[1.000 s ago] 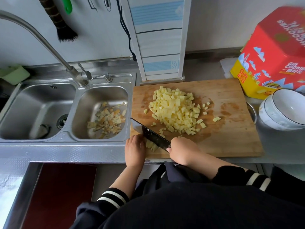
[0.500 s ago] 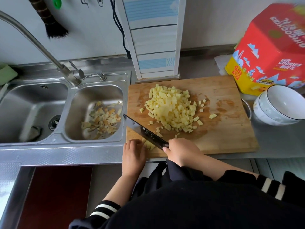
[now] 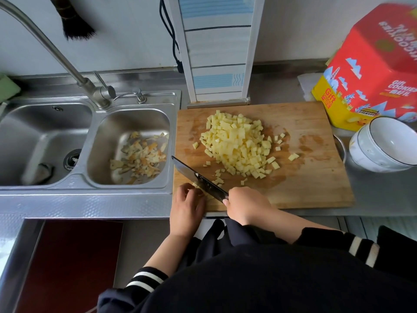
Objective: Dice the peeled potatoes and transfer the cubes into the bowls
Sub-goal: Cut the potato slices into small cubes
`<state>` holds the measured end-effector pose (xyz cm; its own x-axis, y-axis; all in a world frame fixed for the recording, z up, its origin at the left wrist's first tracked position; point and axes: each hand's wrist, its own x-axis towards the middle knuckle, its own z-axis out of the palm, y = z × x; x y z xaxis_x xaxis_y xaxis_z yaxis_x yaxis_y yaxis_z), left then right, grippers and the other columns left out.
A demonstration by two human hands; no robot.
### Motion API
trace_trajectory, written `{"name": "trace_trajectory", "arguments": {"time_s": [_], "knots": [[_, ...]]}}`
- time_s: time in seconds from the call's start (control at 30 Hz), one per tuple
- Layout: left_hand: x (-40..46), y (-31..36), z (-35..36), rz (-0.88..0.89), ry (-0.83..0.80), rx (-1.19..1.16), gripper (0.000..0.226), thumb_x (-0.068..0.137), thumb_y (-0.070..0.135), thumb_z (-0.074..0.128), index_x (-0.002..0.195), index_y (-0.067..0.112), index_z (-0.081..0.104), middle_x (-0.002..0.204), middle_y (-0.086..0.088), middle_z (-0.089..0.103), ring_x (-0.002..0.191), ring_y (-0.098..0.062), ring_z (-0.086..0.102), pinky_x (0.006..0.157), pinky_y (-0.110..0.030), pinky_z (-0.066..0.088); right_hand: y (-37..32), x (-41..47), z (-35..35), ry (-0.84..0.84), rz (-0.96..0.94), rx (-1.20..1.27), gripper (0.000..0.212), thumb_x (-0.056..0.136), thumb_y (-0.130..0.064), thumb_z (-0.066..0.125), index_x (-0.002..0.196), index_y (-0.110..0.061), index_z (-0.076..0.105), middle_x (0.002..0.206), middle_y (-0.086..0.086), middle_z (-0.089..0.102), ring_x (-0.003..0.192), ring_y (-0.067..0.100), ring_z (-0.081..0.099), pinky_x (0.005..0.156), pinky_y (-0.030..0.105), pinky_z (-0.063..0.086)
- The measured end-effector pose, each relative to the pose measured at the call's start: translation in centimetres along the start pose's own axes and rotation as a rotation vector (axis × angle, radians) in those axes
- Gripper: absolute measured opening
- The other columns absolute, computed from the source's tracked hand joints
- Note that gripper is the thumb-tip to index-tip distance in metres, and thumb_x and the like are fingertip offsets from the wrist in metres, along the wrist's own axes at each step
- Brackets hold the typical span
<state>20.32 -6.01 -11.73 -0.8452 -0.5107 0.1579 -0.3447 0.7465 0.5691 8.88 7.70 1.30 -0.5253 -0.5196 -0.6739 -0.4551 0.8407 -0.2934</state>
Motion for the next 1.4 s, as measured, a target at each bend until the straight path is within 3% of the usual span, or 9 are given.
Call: {"name": "trace_trajectory", "arguments": {"time_s": [0.13, 0.27, 0.4, 0.6, 0.8, 1.0, 1.1, 1.27, 1.4], "knots": [[0.2, 0.0, 0.1, -0.015, 0.006, 0.04, 0.035, 0.089, 0.04, 0.051, 0.094, 0.007, 0.063, 0.106, -0.01, 0.055, 0.094, -0.028, 0.051, 0.08, -0.036, 0.046, -0.3, 0.5, 0.0, -0.024, 0.02, -0.023, 0.018, 0.101, -0.022, 0.044, 0.093, -0.012, 0.057, 0.077, 0.001, 0.057, 0.07, 0.023, 0.055, 0.06, 0.029, 0.04], [0.3, -0.3, 0.3, 0.033, 0.027, 0.068, 0.032, 0.09, 0.038, 0.052, 0.093, 0.008, 0.062, 0.098, -0.009, 0.059, 0.088, -0.028, 0.05, 0.078, -0.031, 0.039, -0.3, 0.8, 0.2, -0.041, 0.055, -0.015, 0.02, 0.098, -0.016, 0.047, 0.081, -0.012, 0.056, 0.07, 0.001, 0.054, 0.068, 0.025, 0.055, 0.06, 0.03, 0.04], [0.3, -0.5, 0.4, 0.049, 0.034, 0.087, 0.031, 0.091, 0.038, 0.051, 0.093, 0.009, 0.063, 0.097, -0.009, 0.06, 0.085, -0.03, 0.052, 0.077, -0.033, 0.039, 0.2, 0.9, 0.3, -0.035, 0.056, 0.06, 0.024, 0.101, -0.024, 0.046, 0.091, -0.008, 0.061, 0.073, 0.001, 0.056, 0.071, 0.024, 0.057, 0.057, 0.03, 0.039], [0.3, -0.5, 0.2, 0.046, 0.004, 0.095, 0.03, 0.092, 0.037, 0.05, 0.095, 0.01, 0.063, 0.099, -0.008, 0.06, 0.087, -0.032, 0.054, 0.078, -0.037, 0.044, 0.4, 1.1, -0.3, 0.057, 0.065, 0.193, 0.034, 0.1, -0.039, 0.045, 0.079, -0.013, 0.051, 0.076, 0.003, 0.058, 0.073, 0.024, 0.06, 0.062, 0.032, 0.042], [0.1, -0.1, 0.0, -0.01, 0.036, 0.039, 0.034, 0.093, 0.038, 0.049, 0.096, 0.008, 0.064, 0.1, -0.008, 0.059, 0.091, -0.027, 0.05, 0.082, -0.034, 0.041, 1.4, 0.2, -0.2, 0.079, 0.021, 0.148, 0.032, 0.101, -0.041, 0.042, 0.091, -0.014, 0.056, 0.083, 0.002, 0.061, 0.081, 0.025, 0.061, 0.069, 0.034, 0.047], [-0.5, -0.4, -0.1, -0.043, 0.063, 0.056, 0.027, 0.093, 0.031, 0.047, 0.094, 0.009, 0.064, 0.093, -0.005, 0.061, 0.085, -0.024, 0.046, 0.077, -0.037, 0.04, 0.9, -0.1, -0.1, 0.064, -0.046, 0.115, 0.032, 0.102, -0.04, 0.04, 0.092, -0.014, 0.054, 0.075, -0.001, 0.055, 0.075, 0.022, 0.057, 0.055, 0.029, 0.036], [-0.6, -0.5, -0.4, -0.031, 0.076, 0.065, 0.024, 0.092, 0.028, 0.048, 0.094, 0.009, 0.063, 0.094, -0.006, 0.061, 0.084, -0.026, 0.048, 0.076, -0.037, 0.04, 0.3, 0.0, 0.1, 0.057, -0.069, 0.084, 0.031, 0.103, -0.04, 0.039, 0.093, -0.014, 0.053, 0.08, 0.001, 0.059, 0.077, 0.023, 0.058, 0.058, 0.031, 0.038], [-0.5, -0.3, -0.8, -0.02, 0.03, 0.054, 0.042, 0.09, 0.047, 0.051, 0.099, 0.008, 0.063, 0.101, -0.008, 0.059, 0.092, -0.023, 0.05, 0.082, -0.03, 0.04, -0.1, 0.3, 0.2, 0.046, -0.057, 0.057, 0.033, 0.103, -0.037, 0.039, 0.102, -0.011, 0.059, 0.094, 0.006, 0.066, 0.083, 0.025, 0.061, 0.064, 0.031, 0.043], [-0.6, -0.4, -0.5, 0.025, -0.008, 0.064, 0.053, 0.084, 0.056, 0.056, 0.105, 0.008, 0.063, 0.106, -0.009, 0.058, 0.095, -0.023, 0.05, 0.081, -0.033, 0.045, -0.5, 0.8, 0.4, 0.029, -0.026, 0.05, 0.033, 0.103, -0.035, 0.041, 0.11, -0.011, 0.061, 0.107, 0.006, 0.067, 0.096, 0.027, 0.062, 0.071, 0.032, 0.045]]}}
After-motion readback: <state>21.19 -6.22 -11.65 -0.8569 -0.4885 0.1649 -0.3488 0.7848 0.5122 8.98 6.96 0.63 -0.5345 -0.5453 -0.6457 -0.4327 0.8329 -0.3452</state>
